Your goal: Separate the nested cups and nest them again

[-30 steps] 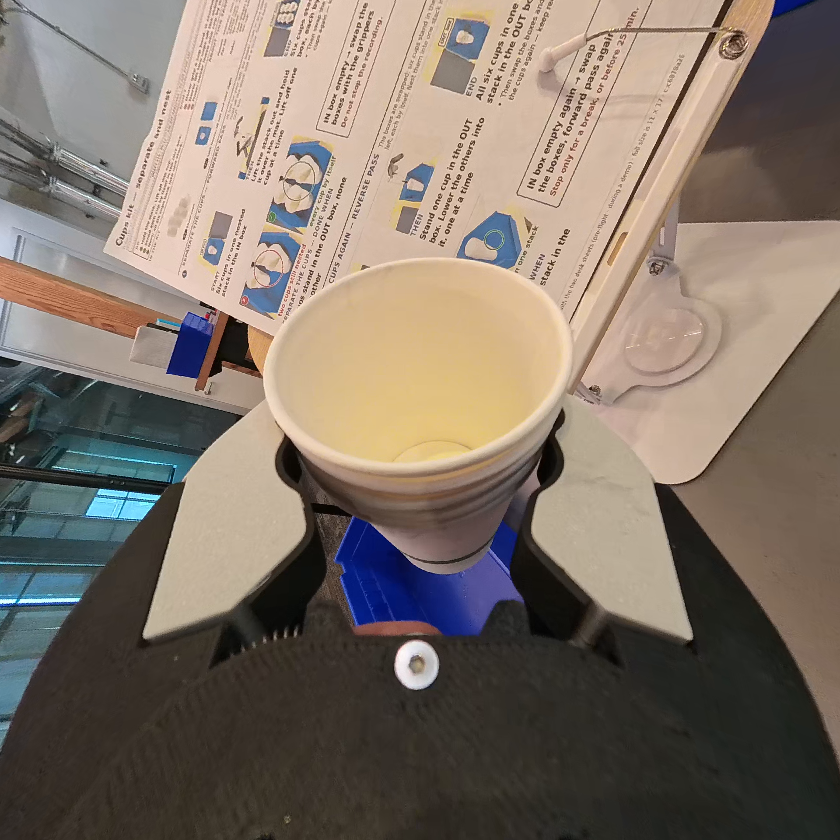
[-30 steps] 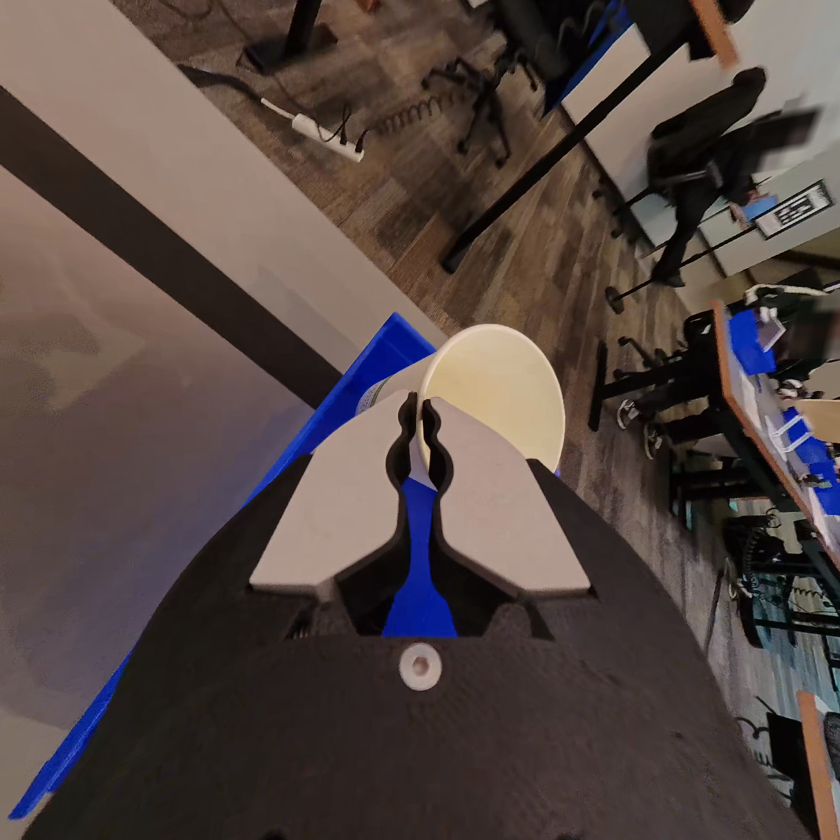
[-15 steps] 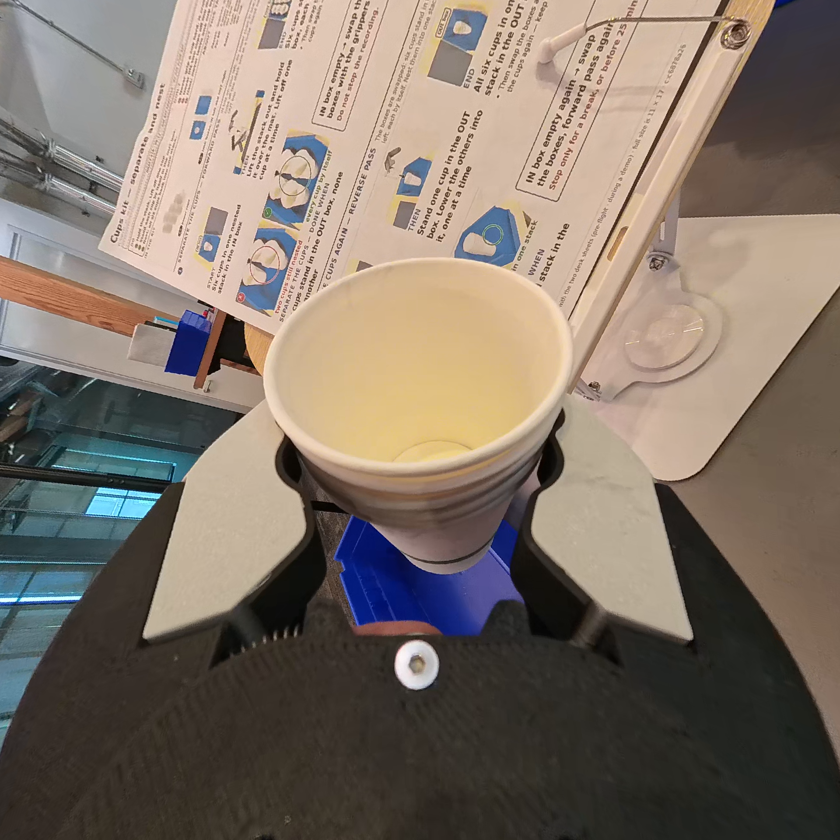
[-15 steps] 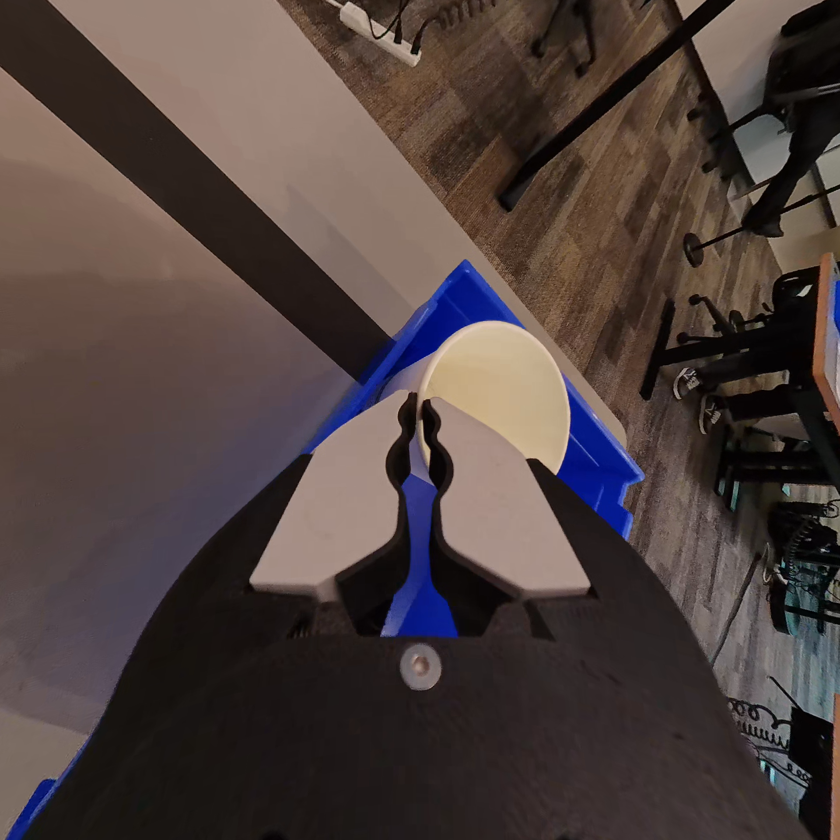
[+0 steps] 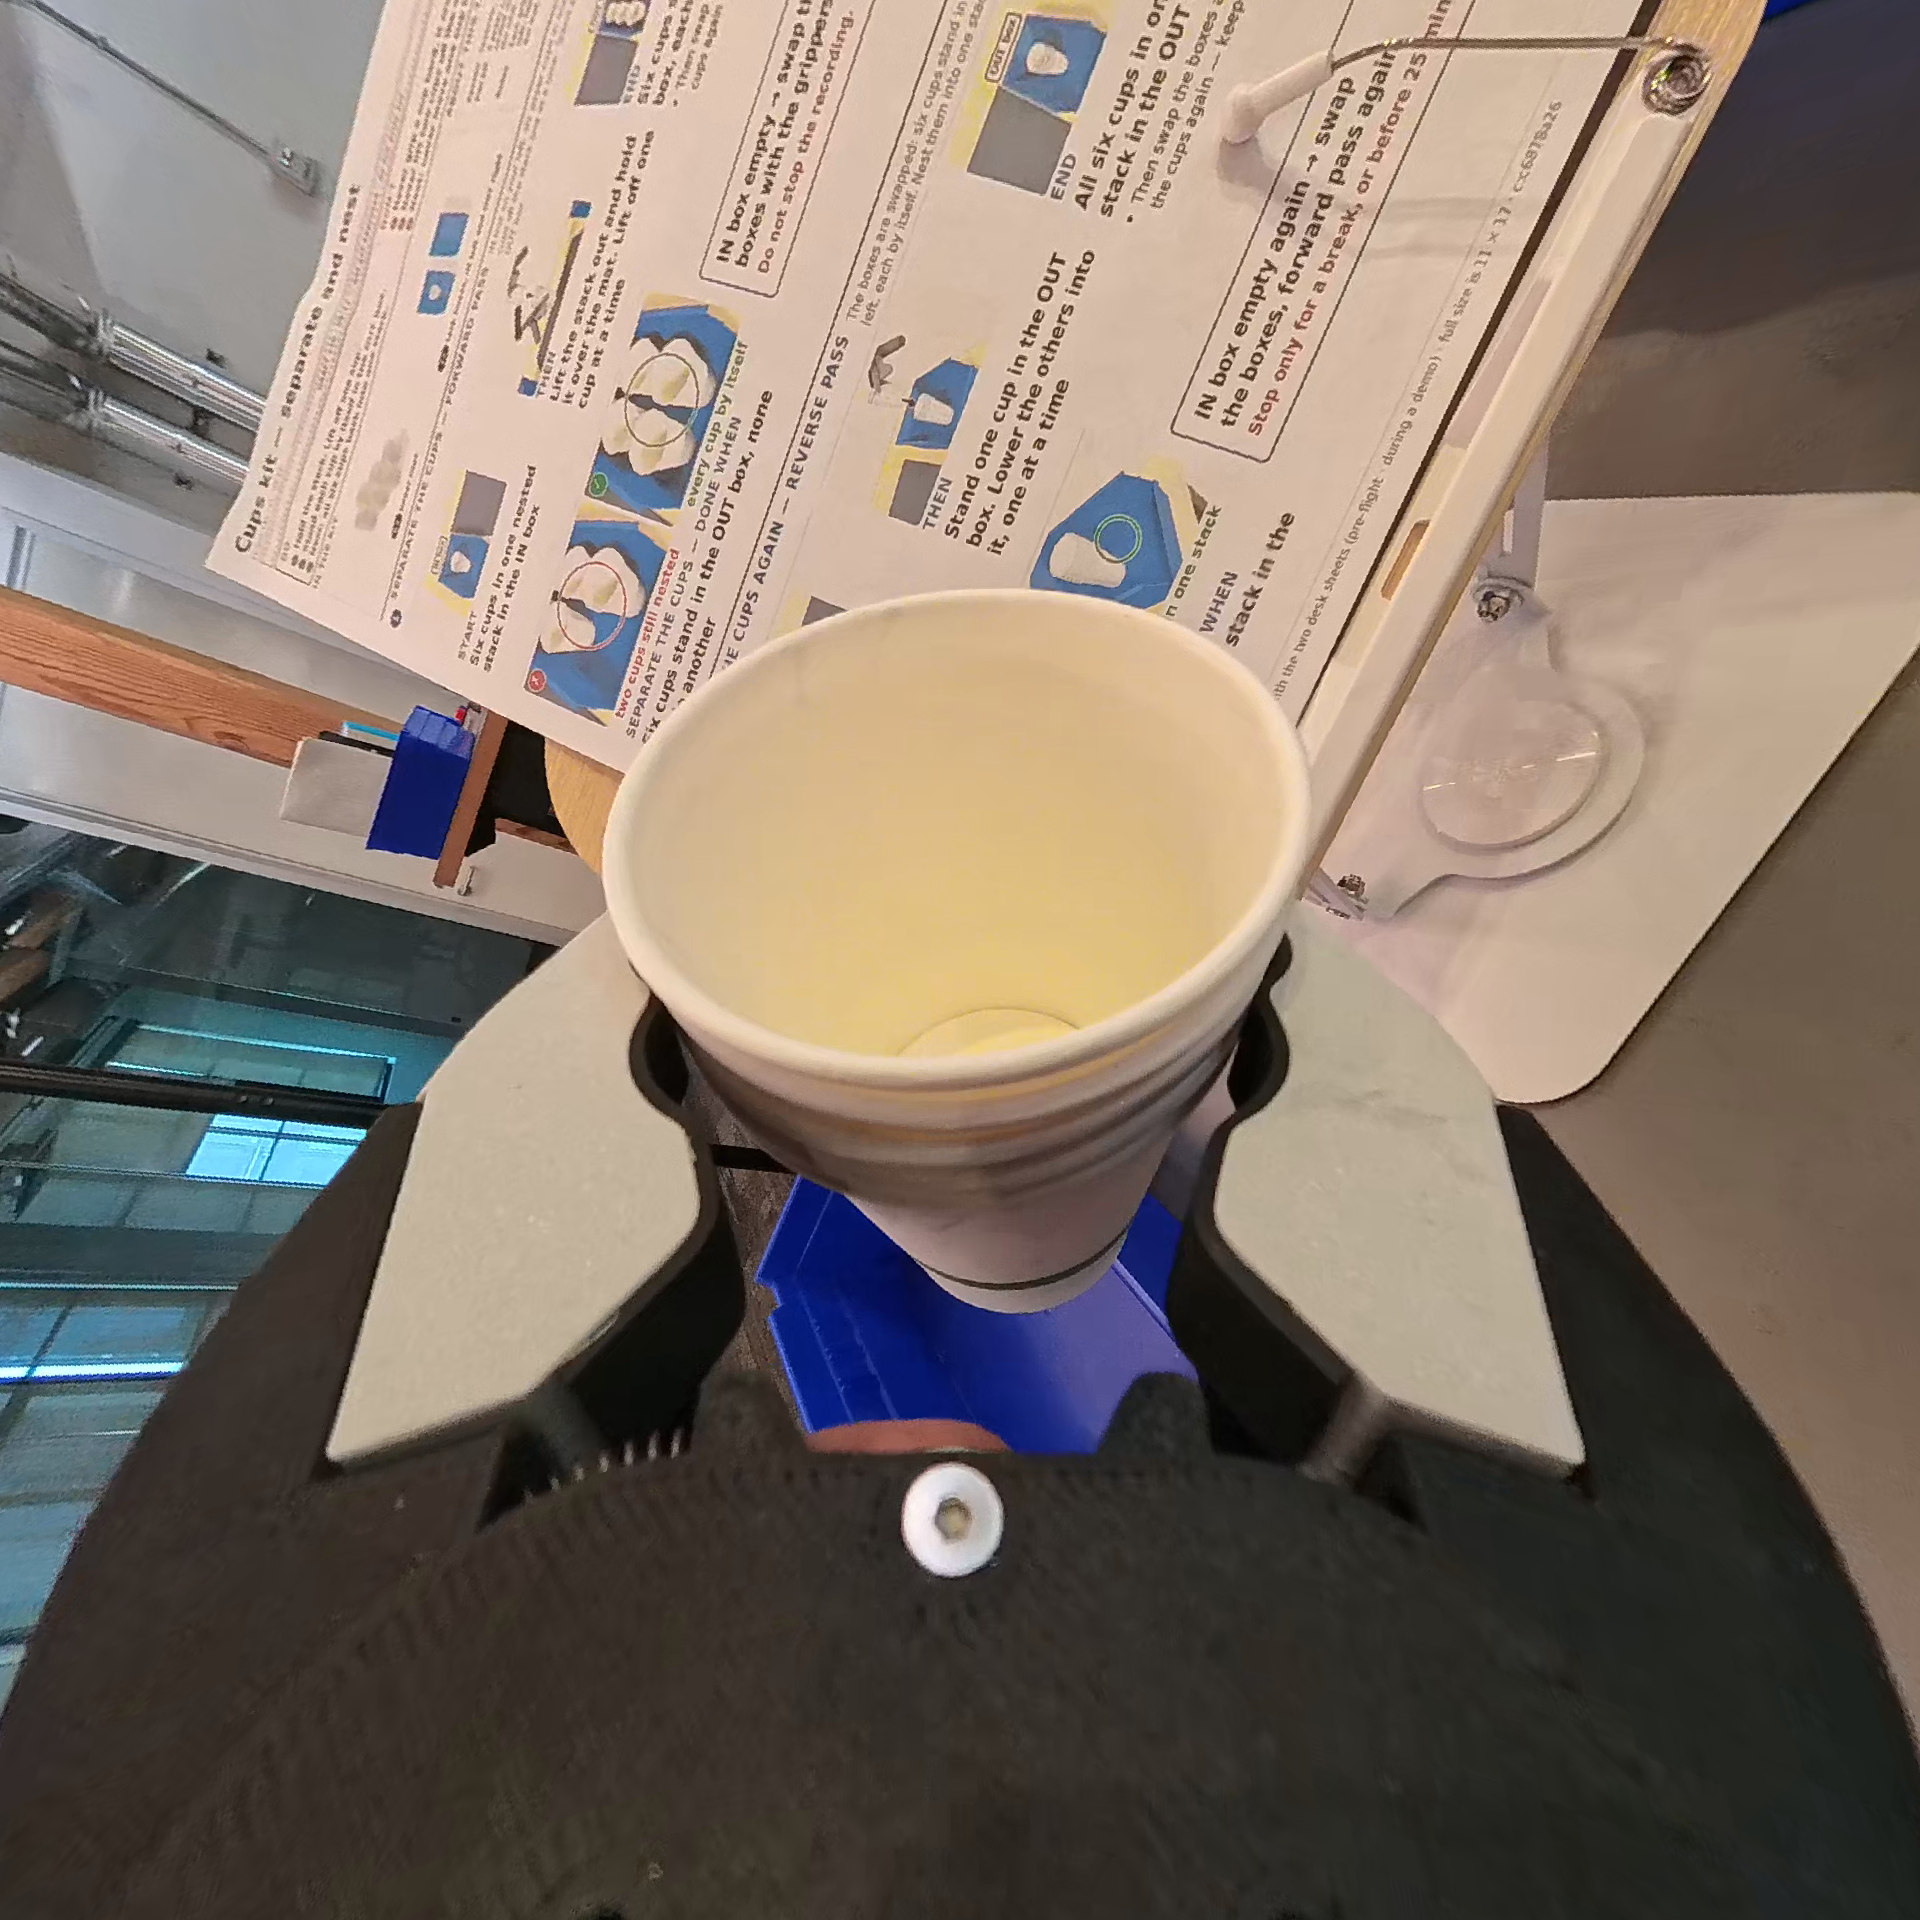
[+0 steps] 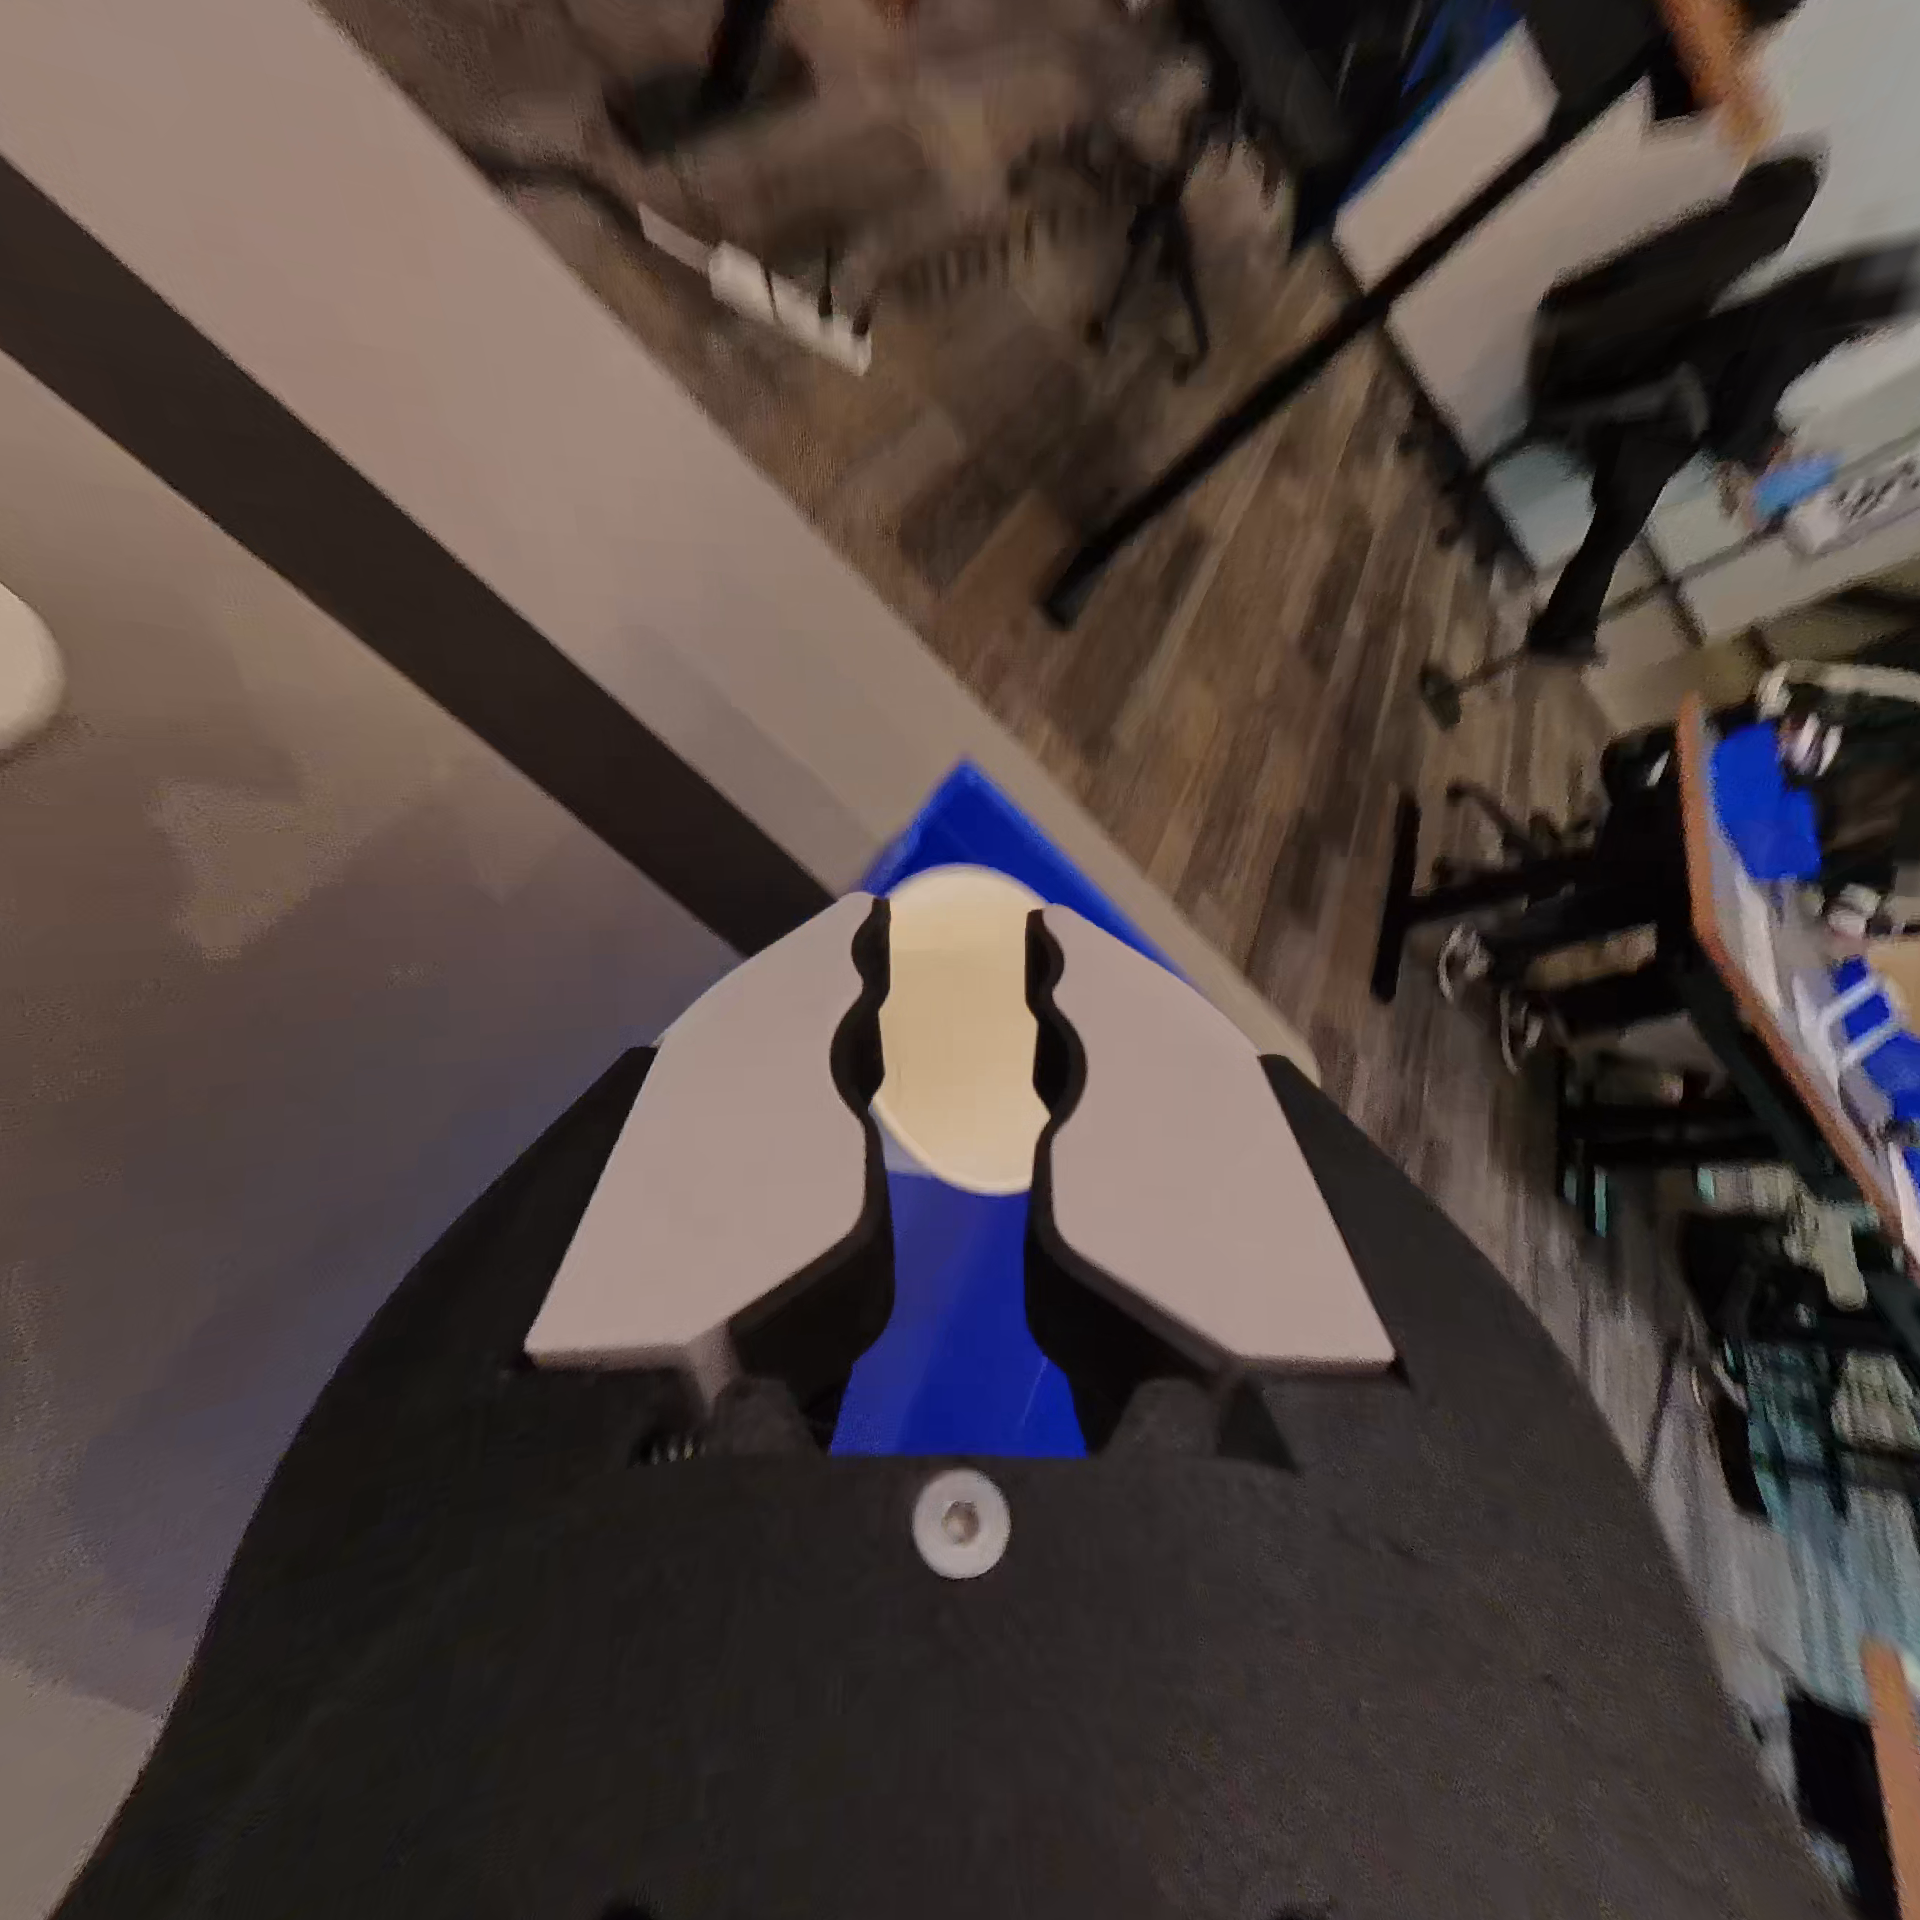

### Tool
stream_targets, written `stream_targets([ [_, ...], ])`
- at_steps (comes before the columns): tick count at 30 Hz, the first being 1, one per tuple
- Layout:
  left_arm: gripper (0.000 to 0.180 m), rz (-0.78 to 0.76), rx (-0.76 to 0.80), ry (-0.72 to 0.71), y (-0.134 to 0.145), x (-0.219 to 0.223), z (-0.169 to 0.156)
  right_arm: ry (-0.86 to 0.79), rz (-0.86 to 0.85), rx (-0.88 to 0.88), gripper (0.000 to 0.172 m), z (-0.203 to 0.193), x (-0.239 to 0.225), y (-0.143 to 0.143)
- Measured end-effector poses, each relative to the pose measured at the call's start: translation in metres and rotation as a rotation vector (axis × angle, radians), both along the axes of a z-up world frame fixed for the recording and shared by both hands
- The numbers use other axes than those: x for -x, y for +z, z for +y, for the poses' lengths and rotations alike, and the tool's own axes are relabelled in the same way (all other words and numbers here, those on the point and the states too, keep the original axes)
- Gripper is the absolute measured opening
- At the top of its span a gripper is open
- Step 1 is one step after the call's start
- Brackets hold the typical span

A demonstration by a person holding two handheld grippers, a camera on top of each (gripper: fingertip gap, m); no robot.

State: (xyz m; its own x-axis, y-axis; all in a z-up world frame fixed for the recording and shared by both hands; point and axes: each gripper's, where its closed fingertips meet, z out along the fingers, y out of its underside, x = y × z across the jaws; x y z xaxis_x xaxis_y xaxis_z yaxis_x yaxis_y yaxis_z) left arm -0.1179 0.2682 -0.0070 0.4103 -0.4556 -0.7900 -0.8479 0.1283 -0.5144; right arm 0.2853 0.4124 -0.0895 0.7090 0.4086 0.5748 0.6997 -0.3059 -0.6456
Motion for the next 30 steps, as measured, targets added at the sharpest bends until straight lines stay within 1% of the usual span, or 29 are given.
stream_targets([
  [2, 0.104, -0.006, -0.001, 0.007, 0.001, 0.001, 0.001, 0.118, 0.072, -0.106, 0.021, -0.017, 0.036, 0.042],
  [5, 0.104, -0.015, -0.004, 0.017, 0.003, 0.004, 0.002, 0.393, 0.216, -0.264, 0.017, -0.064, 0.115, 0.104],
  [7, 0.104, -0.019, -0.009, 0.017, 0.004, 0.004, 0.001, 0.614, 0.310, -0.327, 0.017, -0.105, 0.171, 0.132],
  [9, 0.104, -0.022, -0.012, 0.013, 0.006, 0.003, 0.000, 0.824, 0.370, -0.351, 0.014, -0.147, 0.220, 0.145],
  [10, 0.104, -0.021, -0.012, 0.011, 0.005, 0.002, -0.001, 0.906, 0.393, -0.343, 0.014, -0.165, 0.241, 0.146],
  [12, 0.104, -0.018, -0.012, 0.006, 0.005, 0.000, -0.002, 1.017, 0.422, -0.324, 0.014, -0.190, 0.274, 0.144],
  [14, 0.104, -0.014, -0.013, 0.000, 0.005, -0.003, -0.004, 1.078, 0.416, -0.311, 0.014, -0.205, 0.298, 0.136],
  [16, 0.104, -0.007, -0.011, -0.004, 0.003, -0.005, -0.004, 1.107, 0.405, -0.285, 0.014, -0.212, 0.314, 0.126],
  [21, 0.104, 0.009, -0.004, 0.014, -0.002, -0.003, 0.001, 1.089, 0.357, -0.256, 0.015, -0.207, 0.331, 0.105],
  [26, 0.104, 0.020, -0.008, 0.039, -0.003, 0.002, 0.005, 1.040, 0.262, -0.289, 0.017, -0.199, 0.334, 0.095],
  [30, 0.104, 0.022, -0.008, 0.050, -0.004, 0.004, 0.007, 1.017, 0.239, -0.290, 0.017, -0.195, 0.335, 0.092],
])
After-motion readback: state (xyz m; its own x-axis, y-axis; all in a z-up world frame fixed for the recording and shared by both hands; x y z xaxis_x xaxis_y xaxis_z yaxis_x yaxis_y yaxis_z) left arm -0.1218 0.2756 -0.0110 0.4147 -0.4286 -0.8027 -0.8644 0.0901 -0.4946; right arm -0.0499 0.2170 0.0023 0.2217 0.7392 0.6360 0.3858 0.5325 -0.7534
